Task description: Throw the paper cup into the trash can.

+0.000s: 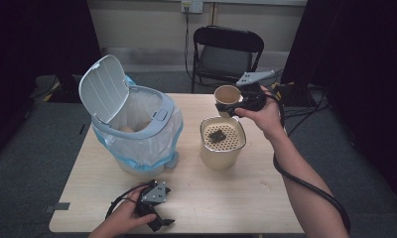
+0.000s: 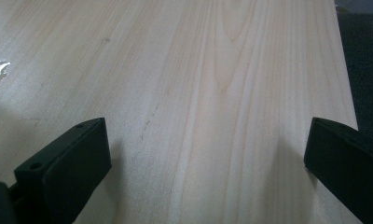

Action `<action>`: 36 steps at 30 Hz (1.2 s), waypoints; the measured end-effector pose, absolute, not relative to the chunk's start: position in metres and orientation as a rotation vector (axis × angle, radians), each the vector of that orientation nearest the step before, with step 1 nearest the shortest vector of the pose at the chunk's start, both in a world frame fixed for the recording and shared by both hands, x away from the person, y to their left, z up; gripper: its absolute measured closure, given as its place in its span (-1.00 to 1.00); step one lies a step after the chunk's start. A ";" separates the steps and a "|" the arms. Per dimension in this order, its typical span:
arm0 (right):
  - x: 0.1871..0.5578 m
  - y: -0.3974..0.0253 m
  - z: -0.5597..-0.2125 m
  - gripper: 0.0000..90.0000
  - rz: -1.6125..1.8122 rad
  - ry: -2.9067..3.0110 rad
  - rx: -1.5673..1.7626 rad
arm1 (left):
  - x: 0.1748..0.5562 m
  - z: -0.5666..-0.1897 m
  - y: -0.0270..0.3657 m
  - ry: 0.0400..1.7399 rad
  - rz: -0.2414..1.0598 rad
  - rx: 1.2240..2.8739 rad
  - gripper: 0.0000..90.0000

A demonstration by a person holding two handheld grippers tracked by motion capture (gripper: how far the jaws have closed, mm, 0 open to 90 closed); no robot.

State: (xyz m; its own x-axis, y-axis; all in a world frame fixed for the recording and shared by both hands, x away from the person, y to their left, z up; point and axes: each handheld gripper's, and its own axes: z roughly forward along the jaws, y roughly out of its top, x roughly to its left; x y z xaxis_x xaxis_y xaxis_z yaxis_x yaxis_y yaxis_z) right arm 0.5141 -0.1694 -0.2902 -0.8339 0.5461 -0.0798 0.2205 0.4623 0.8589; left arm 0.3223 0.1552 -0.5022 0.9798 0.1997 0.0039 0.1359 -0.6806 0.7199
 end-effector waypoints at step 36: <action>0.508 -0.131 -0.242 -0.41 1.342 2.463 0.555 | 0.322 -0.502 0.155 0.236 0.097 2.329 -1.00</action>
